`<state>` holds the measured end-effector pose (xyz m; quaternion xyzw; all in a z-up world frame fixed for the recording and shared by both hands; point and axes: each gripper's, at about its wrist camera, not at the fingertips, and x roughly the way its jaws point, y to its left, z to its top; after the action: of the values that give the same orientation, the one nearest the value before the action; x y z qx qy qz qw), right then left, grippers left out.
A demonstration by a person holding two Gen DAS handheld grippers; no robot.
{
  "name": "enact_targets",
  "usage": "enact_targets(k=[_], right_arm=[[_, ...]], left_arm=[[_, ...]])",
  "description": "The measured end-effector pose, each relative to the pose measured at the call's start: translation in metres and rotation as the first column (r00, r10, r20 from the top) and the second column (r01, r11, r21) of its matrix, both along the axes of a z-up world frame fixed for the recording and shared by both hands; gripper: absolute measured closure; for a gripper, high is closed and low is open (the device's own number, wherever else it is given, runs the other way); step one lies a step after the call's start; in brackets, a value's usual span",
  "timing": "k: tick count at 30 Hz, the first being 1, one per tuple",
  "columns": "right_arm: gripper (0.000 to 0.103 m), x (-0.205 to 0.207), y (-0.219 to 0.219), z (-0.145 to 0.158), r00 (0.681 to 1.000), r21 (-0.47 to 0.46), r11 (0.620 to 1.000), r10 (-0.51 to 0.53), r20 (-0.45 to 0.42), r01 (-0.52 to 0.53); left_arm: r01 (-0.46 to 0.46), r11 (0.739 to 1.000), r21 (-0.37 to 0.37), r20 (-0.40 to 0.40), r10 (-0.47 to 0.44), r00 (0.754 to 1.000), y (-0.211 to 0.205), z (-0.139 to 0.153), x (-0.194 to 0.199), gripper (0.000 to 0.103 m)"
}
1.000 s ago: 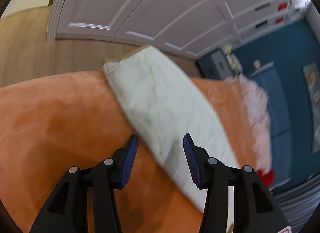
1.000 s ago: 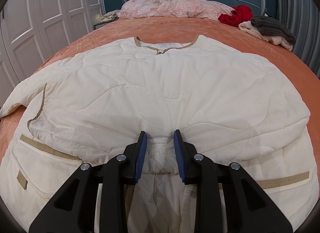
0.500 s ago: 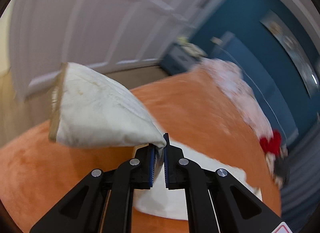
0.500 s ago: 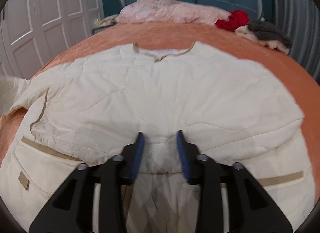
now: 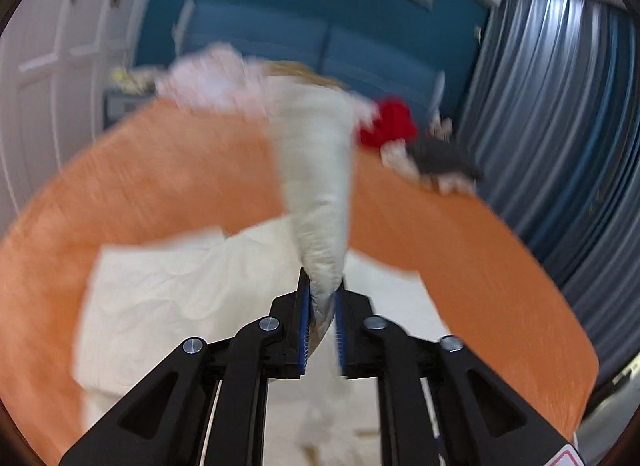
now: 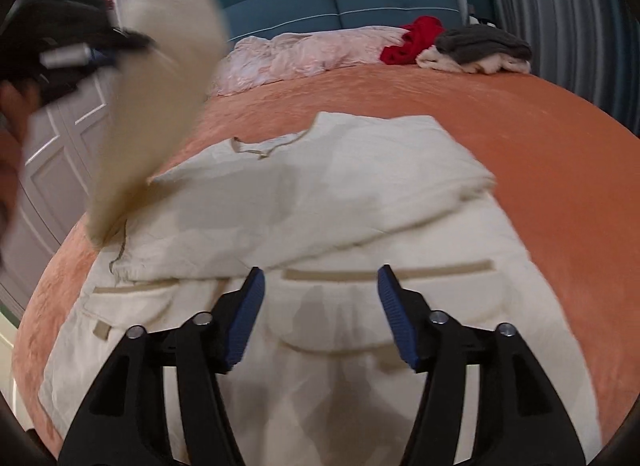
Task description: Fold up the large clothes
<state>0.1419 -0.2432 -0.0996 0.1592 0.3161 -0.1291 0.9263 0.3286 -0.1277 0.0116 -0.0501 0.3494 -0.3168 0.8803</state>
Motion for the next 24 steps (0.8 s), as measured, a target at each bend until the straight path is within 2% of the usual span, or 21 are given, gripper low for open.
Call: enact_targets(k=[1, 2, 3, 5, 8, 12, 16, 19, 21, 22, 23, 24], right_arm=[[0.043, -0.005, -0.005, 0.0, 1.0, 0.01, 1.0, -0.004, -0.002, 0.004], [0.042, -0.009, -0.01, -0.001, 1.0, 0.021, 1.0, -0.005, -0.006, 0.005], [0.04, -0.011, -0.014, -0.001, 1.0, 0.029, 1.0, -0.005, -0.01, 0.006], [0.036, -0.014, -0.022, -0.001, 1.0, 0.048, 0.999, -0.006, -0.01, 0.007], [0.03, -0.008, -0.038, 0.005, 1.0, 0.091, 0.996, -0.006, 0.014, 0.005], [0.024, 0.013, -0.061, 0.016, 0.998, 0.138, 0.99, -0.029, 0.048, 0.022], [0.024, 0.043, -0.085, 0.021, 0.995, 0.178, 0.982, -0.075, 0.06, 0.063], [0.024, 0.073, -0.095, 0.015, 0.995, 0.189, 0.978, -0.096, 0.02, 0.091], [0.024, 0.096, -0.098, 0.001, 0.994, 0.18, 0.978, -0.091, -0.064, 0.101], [0.026, 0.107, -0.1, -0.01, 0.991, 0.198, 0.975, -0.08, -0.104, 0.1], [0.046, 0.114, -0.101, -0.018, 0.99, 0.233, 0.969, -0.058, -0.125, 0.086], [0.075, 0.119, -0.1, -0.021, 0.99, 0.255, 0.965, -0.033, -0.136, 0.067]], left_arm=[[0.025, 1.0, 0.011, -0.053, -0.025, 0.998, -0.014, -0.019, -0.005, 0.078], [0.035, 0.999, 0.018, -0.095, -0.033, 0.995, -0.023, -0.036, -0.01, 0.056], [0.032, 0.999, 0.021, -0.114, -0.03, 0.993, -0.025, -0.048, -0.014, 0.044], [0.014, 1.0, 0.009, -0.159, -0.012, 0.987, -0.023, -0.073, -0.022, 0.043], [-0.032, 0.999, -0.03, -0.233, 0.024, 0.972, 0.003, -0.092, -0.019, 0.042], [-0.18, 0.981, -0.074, -0.284, 0.153, 0.947, 0.066, -0.095, 0.01, 0.042], [-0.322, 0.945, -0.05, -0.303, 0.293, 0.907, 0.12, -0.093, 0.048, 0.042], [-0.384, 0.923, -0.021, -0.3, 0.361, 0.883, 0.143, -0.096, 0.062, 0.042], [-0.401, 0.916, 0.007, -0.297, 0.385, 0.874, 0.149, -0.1, 0.069, 0.042], [-0.404, 0.915, 0.017, -0.298, 0.39, 0.871, 0.15, -0.103, 0.072, 0.042], [-0.404, 0.914, 0.026, -0.301, 0.393, 0.869, 0.15, -0.107, 0.073, 0.042], [-0.405, 0.914, 0.035, -0.299, 0.396, 0.868, 0.149, -0.109, 0.072, 0.042]])
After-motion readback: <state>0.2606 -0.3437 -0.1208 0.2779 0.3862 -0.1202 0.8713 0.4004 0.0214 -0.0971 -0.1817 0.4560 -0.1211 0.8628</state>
